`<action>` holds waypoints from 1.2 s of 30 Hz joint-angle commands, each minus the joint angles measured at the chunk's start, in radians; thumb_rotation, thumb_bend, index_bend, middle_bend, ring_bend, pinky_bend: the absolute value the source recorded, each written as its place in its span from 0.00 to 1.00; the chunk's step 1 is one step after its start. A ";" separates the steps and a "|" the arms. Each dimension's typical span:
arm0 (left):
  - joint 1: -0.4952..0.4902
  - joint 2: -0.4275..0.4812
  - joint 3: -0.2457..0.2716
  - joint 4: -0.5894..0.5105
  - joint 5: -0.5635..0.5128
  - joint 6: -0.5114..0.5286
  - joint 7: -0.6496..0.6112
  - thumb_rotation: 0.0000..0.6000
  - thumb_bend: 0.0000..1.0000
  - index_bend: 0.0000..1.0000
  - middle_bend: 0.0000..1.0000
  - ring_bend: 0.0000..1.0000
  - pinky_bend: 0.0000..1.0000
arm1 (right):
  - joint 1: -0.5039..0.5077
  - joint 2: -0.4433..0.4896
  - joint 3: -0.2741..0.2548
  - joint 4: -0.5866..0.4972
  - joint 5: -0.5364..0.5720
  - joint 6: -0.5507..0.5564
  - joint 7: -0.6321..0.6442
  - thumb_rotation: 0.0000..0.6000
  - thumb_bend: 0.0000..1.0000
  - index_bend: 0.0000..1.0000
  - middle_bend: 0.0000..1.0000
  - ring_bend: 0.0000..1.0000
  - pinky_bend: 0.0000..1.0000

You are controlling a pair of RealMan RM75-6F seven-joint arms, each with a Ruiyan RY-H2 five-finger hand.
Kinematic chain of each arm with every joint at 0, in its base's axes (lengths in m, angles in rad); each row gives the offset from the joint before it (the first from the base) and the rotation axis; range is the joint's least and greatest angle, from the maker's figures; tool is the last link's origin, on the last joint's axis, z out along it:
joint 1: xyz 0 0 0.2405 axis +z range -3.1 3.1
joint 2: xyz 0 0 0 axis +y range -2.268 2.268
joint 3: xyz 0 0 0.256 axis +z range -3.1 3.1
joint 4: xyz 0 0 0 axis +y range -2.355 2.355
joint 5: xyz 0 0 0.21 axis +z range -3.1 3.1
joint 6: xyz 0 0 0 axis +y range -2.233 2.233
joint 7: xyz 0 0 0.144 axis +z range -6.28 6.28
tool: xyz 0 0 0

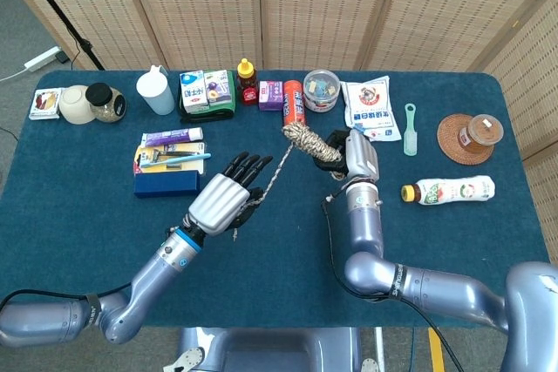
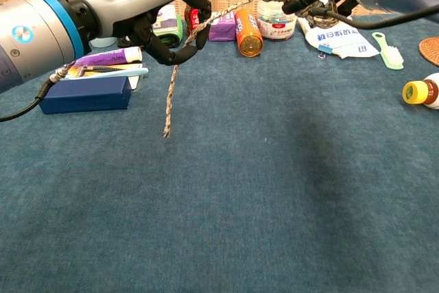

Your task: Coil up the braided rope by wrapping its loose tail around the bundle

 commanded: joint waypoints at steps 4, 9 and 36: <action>-0.005 0.020 -0.027 -0.052 -0.001 0.008 -0.002 1.00 0.44 0.59 0.00 0.00 0.00 | -0.002 -0.028 -0.034 0.013 -0.050 0.012 -0.051 1.00 0.74 0.73 0.77 0.69 0.94; -0.020 0.025 -0.058 -0.081 -0.020 0.001 -0.009 1.00 0.44 0.59 0.00 0.00 0.00 | -0.013 -0.049 -0.076 -0.001 -0.102 0.013 -0.096 1.00 0.74 0.73 0.77 0.69 0.94; -0.095 -0.062 -0.150 0.041 -0.260 -0.037 -0.065 1.00 0.44 0.59 0.00 0.00 0.00 | -0.120 0.076 -0.198 -0.339 -0.282 -0.168 -0.110 1.00 0.74 0.73 0.78 0.70 0.94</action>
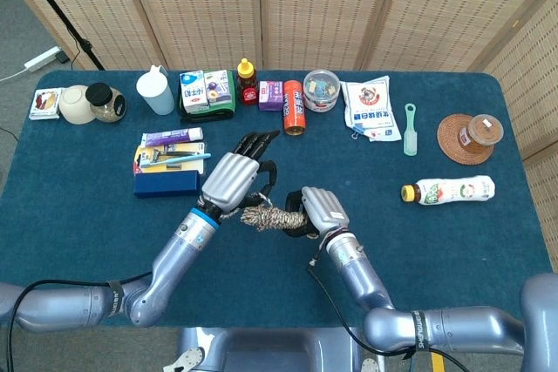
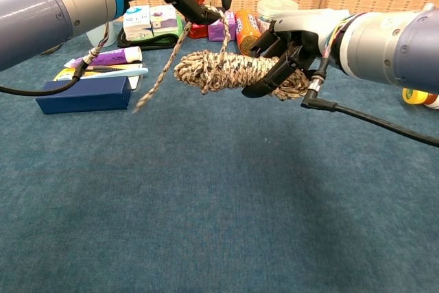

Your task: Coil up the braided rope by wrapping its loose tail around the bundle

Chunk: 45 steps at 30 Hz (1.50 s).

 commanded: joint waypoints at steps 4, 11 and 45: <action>-0.005 -0.013 0.007 0.041 -0.011 -0.003 -0.010 1.00 0.44 0.58 0.00 0.00 0.00 | -0.009 0.025 0.004 -0.045 -0.005 -0.010 0.015 1.00 0.74 0.74 0.78 0.70 0.94; -0.021 -0.044 0.019 0.096 -0.024 -0.012 0.002 1.00 0.43 0.46 0.00 0.00 0.00 | -0.010 0.044 -0.004 -0.078 0.002 -0.023 0.024 1.00 0.74 0.74 0.78 0.69 0.94; -0.064 0.174 0.109 -0.026 -0.152 -0.147 0.186 1.00 0.24 0.00 0.00 0.00 0.00 | 0.004 0.109 0.038 0.025 0.069 -0.076 0.121 1.00 0.74 0.74 0.78 0.70 0.94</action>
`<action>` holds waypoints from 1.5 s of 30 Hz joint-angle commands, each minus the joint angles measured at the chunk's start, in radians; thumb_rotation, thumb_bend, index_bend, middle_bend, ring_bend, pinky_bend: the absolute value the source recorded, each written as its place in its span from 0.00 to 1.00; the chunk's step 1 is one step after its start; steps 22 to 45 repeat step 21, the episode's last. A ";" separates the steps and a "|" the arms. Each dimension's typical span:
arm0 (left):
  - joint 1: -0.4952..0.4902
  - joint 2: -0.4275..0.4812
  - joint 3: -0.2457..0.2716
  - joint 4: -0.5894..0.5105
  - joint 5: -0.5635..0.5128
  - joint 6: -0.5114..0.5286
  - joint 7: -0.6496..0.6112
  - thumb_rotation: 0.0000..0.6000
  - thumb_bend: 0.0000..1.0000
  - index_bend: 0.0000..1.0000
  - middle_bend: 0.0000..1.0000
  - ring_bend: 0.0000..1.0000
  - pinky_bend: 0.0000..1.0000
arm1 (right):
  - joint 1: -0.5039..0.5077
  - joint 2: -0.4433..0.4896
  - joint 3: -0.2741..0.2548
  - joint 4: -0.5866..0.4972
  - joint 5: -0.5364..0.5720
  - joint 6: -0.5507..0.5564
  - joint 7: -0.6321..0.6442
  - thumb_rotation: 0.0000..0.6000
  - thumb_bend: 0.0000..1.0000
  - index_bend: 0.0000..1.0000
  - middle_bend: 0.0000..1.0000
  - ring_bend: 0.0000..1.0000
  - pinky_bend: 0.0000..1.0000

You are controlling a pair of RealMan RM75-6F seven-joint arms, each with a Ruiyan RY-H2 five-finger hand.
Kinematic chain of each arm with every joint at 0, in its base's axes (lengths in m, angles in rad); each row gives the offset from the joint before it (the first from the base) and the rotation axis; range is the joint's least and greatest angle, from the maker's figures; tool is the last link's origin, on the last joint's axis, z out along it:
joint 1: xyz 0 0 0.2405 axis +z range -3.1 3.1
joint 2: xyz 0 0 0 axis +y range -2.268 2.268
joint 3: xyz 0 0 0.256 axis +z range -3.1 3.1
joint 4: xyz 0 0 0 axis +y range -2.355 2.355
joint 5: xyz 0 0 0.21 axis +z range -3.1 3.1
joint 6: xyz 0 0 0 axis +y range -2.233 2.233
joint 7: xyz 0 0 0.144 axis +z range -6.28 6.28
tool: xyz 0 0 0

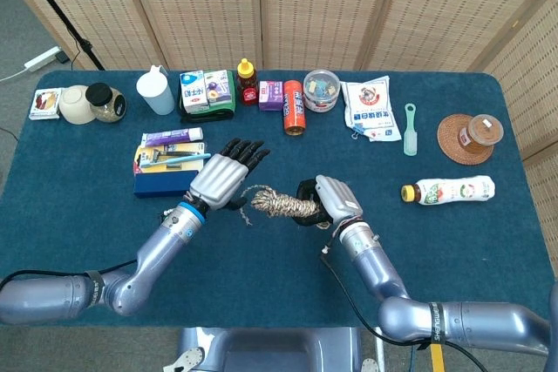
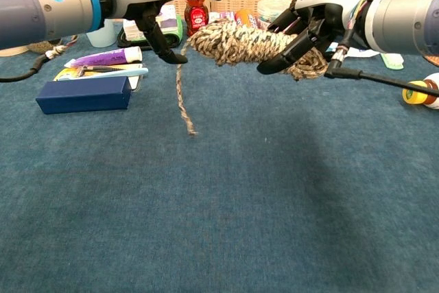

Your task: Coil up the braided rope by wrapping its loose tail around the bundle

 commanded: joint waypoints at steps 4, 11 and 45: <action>0.013 0.050 0.022 -0.011 0.033 -0.008 -0.038 1.00 0.24 0.00 0.00 0.00 0.00 | -0.002 0.015 0.019 0.045 0.038 -0.026 0.031 1.00 0.74 0.74 0.78 0.70 0.95; 0.047 0.112 0.029 -0.070 0.079 0.013 -0.100 1.00 0.24 0.00 0.00 0.00 0.00 | -0.006 0.047 0.022 0.032 0.048 -0.053 0.047 1.00 0.74 0.74 0.78 0.70 0.95; 0.092 0.212 0.042 -0.141 0.160 0.044 -0.158 1.00 0.24 0.00 0.00 0.00 0.00 | -0.001 0.070 0.023 -0.034 0.060 -0.018 0.045 1.00 0.74 0.74 0.78 0.70 0.95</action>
